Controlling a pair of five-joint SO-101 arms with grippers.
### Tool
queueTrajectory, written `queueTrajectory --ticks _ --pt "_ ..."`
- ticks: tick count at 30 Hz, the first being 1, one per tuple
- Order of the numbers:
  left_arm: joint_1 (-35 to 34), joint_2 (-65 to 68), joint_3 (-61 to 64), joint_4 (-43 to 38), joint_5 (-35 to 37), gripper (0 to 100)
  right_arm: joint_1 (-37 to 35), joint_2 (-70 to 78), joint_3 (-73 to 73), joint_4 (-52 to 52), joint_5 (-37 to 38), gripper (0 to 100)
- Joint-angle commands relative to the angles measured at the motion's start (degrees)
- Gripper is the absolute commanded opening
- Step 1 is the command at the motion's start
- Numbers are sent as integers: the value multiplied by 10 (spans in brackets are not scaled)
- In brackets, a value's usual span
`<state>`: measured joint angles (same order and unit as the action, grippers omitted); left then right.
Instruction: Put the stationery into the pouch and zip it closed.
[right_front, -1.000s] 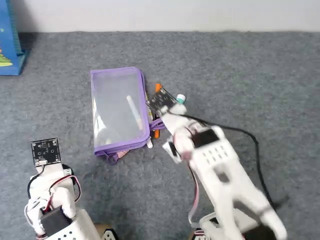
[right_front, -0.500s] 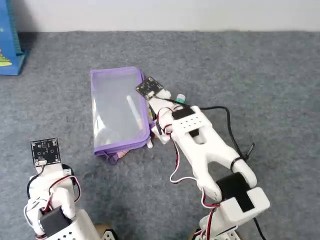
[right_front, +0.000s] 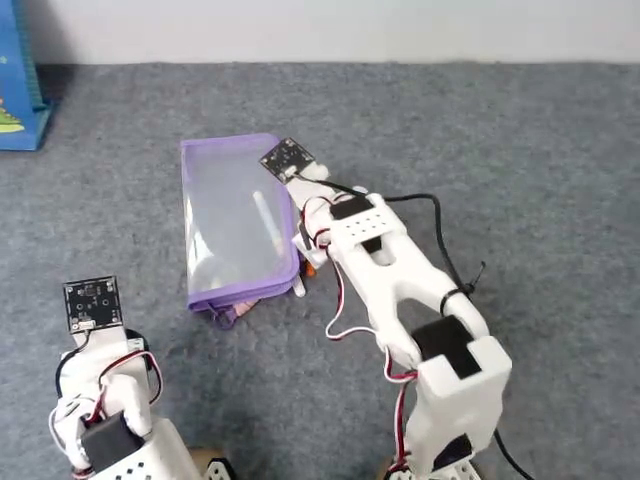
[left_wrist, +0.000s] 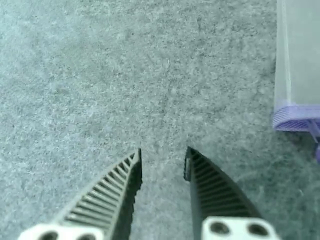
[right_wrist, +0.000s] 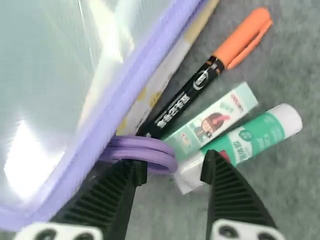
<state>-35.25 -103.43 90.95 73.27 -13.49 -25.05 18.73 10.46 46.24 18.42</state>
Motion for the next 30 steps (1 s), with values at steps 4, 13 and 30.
queueTrajectory --ticks 4,13,30 --pt "-1 -8 -6 -18 -4 141 0 -16 -34 30 -1 24" --pt "-1 -8 -5 -18 -4 141 19 -191 -34 204 -1 9" --pt "28 -8 1 -18 -4 139 304 -435 -12 442 147 9"
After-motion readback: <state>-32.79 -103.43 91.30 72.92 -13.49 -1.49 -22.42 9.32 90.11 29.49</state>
